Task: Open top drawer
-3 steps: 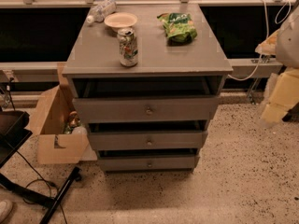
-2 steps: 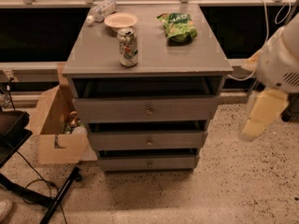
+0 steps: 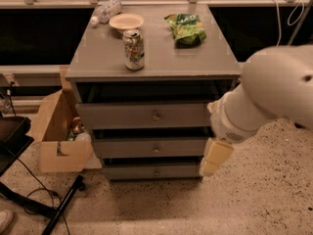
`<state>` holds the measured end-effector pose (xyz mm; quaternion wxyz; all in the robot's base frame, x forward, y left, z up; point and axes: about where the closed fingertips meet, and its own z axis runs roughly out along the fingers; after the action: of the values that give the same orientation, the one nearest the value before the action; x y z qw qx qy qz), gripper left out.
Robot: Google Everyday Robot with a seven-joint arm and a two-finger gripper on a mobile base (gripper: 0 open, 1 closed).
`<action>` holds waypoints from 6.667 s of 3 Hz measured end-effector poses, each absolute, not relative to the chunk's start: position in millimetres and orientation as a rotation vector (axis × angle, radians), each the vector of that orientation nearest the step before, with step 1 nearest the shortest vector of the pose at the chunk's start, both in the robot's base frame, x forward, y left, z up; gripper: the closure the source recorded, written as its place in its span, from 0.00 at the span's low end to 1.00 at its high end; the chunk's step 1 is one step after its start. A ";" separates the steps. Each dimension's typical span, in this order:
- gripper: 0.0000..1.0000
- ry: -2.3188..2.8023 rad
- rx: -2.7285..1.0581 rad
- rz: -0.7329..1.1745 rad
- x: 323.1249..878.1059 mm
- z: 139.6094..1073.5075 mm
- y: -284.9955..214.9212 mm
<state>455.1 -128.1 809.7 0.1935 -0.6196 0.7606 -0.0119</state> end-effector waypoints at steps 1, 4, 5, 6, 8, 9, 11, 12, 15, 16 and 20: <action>0.00 2.102 -1.742 -0.042 479.9 765.4 -102.1; 0.00 2.188 -1.656 -0.159 531.8 758.5 -135.5; 0.00 2.244 -1.628 -0.258 562.2 760.4 -158.0; 0.00 2.291 -1.586 -0.298 592.7 753.9 -182.6; 0.00 2.314 -1.611 -0.238 639.6 713.2 -193.0; 0.00 2.334 -1.660 -0.209 653.9 691.8 -194.3; 0.00 2.352 -1.781 -0.195 679.2 667.5 -189.1; 0.18 2.362 -1.814 -0.193 684.9 658.6 -187.5; 0.88 2.427 -1.736 -0.089 649.1 644.5 -186.5; 1.00 2.427 -1.736 -0.089 649.1 646.0 -186.5; 0.39 2.427 -1.736 -0.088 649.1 647.0 -186.5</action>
Offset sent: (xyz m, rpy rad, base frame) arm 0.0201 0.0227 -0.0404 0.0036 -0.0113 0.0157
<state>649.1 -186.5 647.0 0.0782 -0.5797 0.8106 -0.0295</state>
